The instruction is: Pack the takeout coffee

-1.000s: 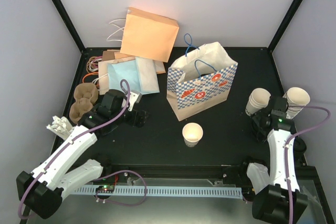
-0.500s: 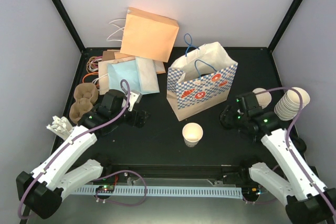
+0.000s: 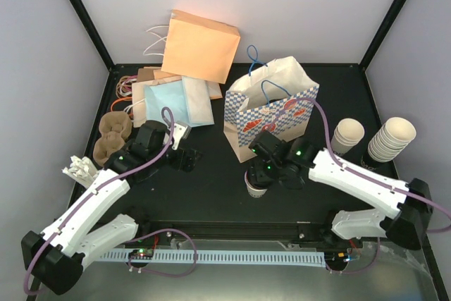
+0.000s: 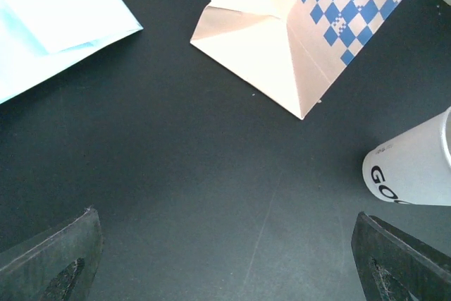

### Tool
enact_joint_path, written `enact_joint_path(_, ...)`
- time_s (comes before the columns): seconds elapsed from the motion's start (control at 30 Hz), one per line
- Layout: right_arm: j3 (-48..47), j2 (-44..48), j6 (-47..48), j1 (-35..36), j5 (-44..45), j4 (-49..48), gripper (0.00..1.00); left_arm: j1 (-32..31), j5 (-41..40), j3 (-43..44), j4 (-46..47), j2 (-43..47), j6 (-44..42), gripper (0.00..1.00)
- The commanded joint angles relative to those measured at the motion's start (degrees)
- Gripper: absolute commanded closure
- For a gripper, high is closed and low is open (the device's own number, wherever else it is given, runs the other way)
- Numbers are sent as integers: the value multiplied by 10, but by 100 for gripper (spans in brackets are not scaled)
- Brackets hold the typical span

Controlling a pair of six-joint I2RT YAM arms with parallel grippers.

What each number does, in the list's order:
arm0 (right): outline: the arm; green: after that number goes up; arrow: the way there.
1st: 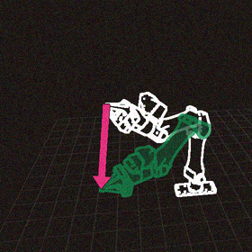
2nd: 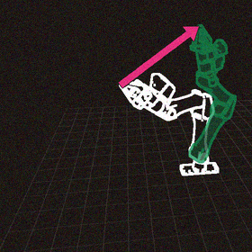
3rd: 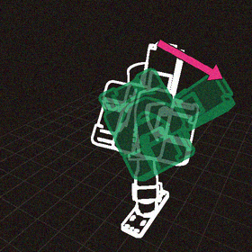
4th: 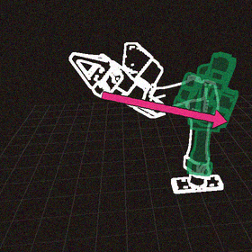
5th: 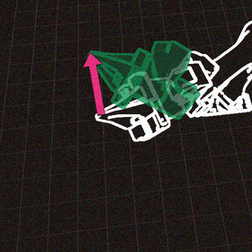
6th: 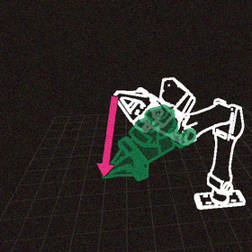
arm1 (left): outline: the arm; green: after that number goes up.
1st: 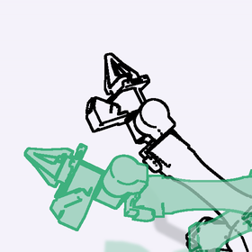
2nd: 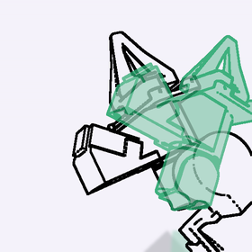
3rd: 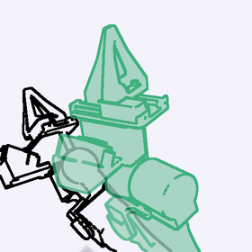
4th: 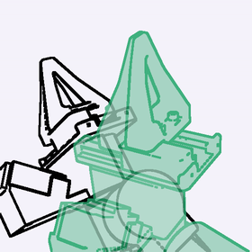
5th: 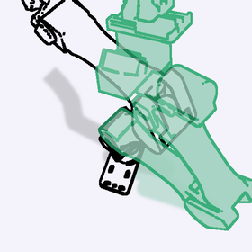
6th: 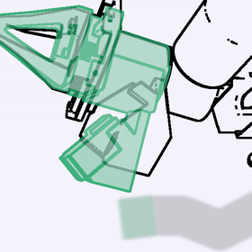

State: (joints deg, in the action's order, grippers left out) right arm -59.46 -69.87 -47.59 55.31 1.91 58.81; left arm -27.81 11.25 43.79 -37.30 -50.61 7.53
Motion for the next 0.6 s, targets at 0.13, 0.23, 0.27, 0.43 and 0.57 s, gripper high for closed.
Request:
enact_joint_path(0.13,-58,-33,43,21,49,26,28,-5,88,18,14,4,44,1)
enact_joint_path(0.23,-62,-38,54,26,53,35,28,-6,127,12,40,-5,72,1)
enact_joint_path(0.27,-63,-41,55,28,58,40,28,-6,136,10,46,-9,78,1)
enact_joint_path(0.43,-61,-57,57,41,77,50,28,-11,182,-2,88,-25,107,1)
enact_joint_path(0.57,-61,-67,55,48,79,48,28,-22,208,-18,131,-38,134,1)
